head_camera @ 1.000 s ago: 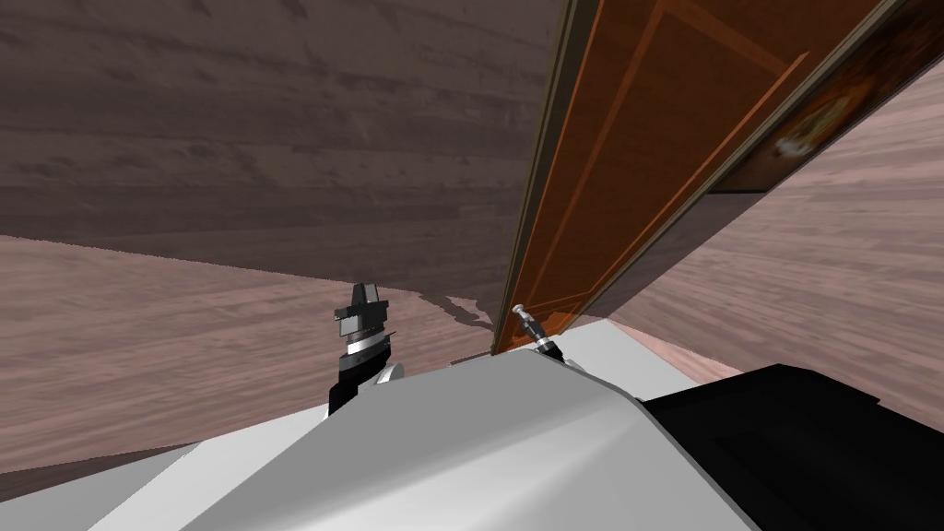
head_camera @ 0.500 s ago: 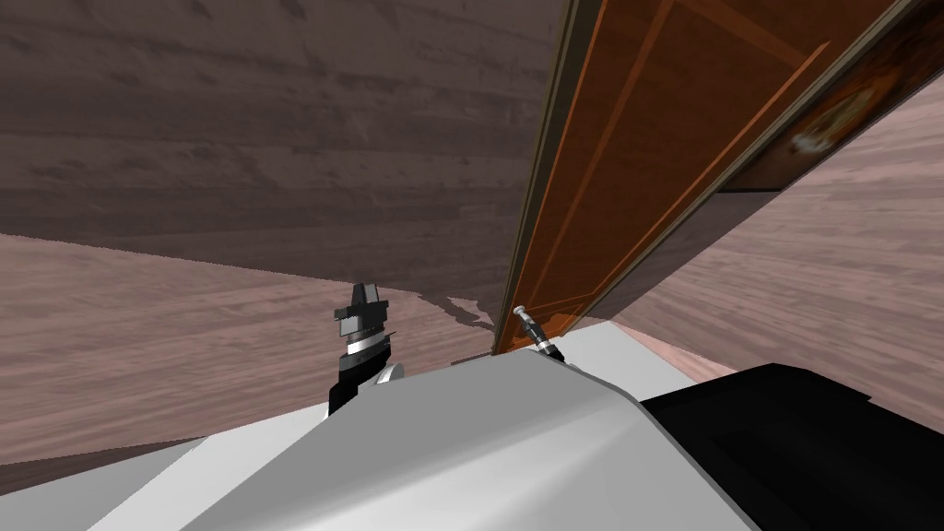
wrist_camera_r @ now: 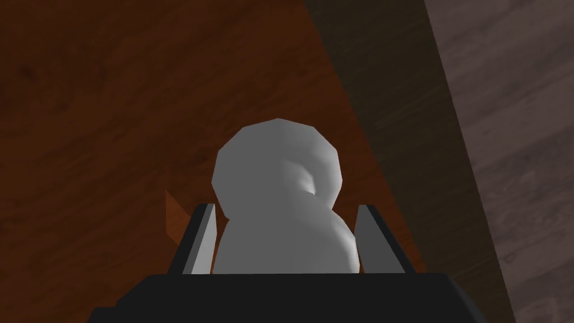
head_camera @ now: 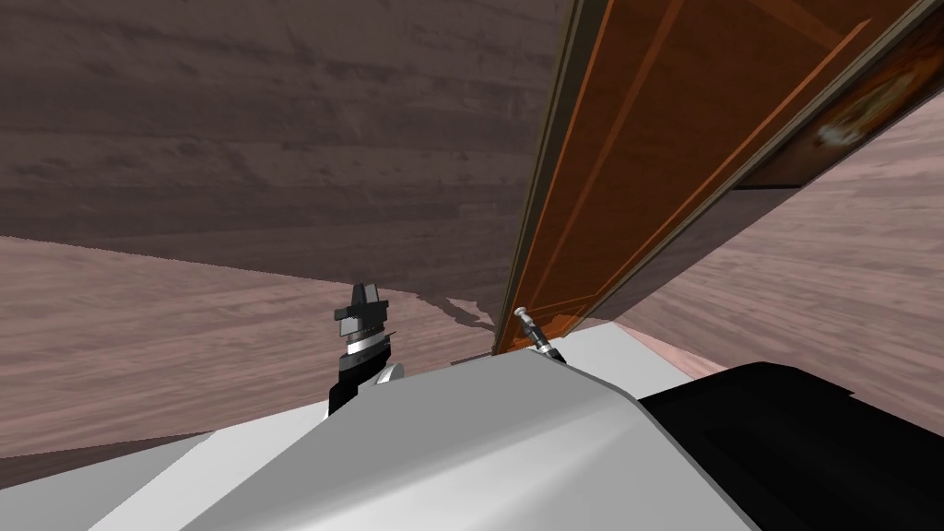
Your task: Pull the door open
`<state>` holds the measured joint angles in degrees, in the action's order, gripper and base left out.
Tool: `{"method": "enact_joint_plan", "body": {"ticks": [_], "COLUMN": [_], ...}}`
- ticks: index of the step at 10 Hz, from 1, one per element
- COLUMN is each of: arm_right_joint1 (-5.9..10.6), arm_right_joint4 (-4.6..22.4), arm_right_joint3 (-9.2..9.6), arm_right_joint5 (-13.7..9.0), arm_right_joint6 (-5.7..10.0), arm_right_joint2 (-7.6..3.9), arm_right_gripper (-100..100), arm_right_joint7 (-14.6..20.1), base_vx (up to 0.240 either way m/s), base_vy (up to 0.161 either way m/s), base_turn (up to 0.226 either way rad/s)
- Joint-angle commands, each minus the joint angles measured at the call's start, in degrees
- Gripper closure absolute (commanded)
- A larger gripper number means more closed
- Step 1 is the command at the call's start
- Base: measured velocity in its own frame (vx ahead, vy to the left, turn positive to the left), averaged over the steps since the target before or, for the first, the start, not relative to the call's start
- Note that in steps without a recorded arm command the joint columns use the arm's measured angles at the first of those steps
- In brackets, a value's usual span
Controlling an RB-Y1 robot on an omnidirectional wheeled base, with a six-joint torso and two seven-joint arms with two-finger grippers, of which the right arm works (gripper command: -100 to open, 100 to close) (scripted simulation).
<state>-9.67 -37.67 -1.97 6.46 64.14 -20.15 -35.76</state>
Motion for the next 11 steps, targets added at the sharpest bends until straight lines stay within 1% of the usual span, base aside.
{"method": "enact_joint_plan", "body": {"ticks": [1,2,3,4,5,6,7,8,9,10,11], "arm_right_joint1": [-0.32,-0.88,-0.88,-1.52,-1.52,-2.16,-2.8,-2.8,-3.45,-2.59,-2.43], "arm_right_joint4": [1.33,1.28,1.28,1.23,1.23,1.17,1.11,1.11,1.05,1.83,1.86], "arm_right_joint3": [1.02,1.21,1.21,1.43,1.43,1.65,1.87,1.87,2.09,2.15,2.26], "arm_right_joint5": [0.31,0.21,0.21,0.1,0.1,-0.02,-0.13,-0.13,-0.25,-0.74,-0.99], "arm_right_joint6": [1.19,1.64,1.64,2.16,2.16,2.68,3.21,3.21,3.73,3.2,3.08], "arm_right_joint2": [0.95,1.12,1.12,1.3,1.3,1.49,1.68,1.68,1.87,1.81,1.84], "arm_right_gripper": [100,100,100,100,100,100,100,100,100,-100,-100], "arm_right_joint7": [2.83,4.26,5.13,7.1,7.49,9.85,11.47,12.2,14.48,15.22,16.25], "base_vx": [0.014,0.016,0.013,0.017,0.013,0.006,0.012,0.012,0.017,-0.015,-0.04], "base_vy": [-0.001,-0.001,-0.003,-0.008,-0.001,0.007,-0.002,-0.001,-0.001,-0.002,0.001], "base_turn": [0.048,0.058,0.009,0.088,-0.022,0.04,0.062,0.035,0.055,0.029,0.003]}}
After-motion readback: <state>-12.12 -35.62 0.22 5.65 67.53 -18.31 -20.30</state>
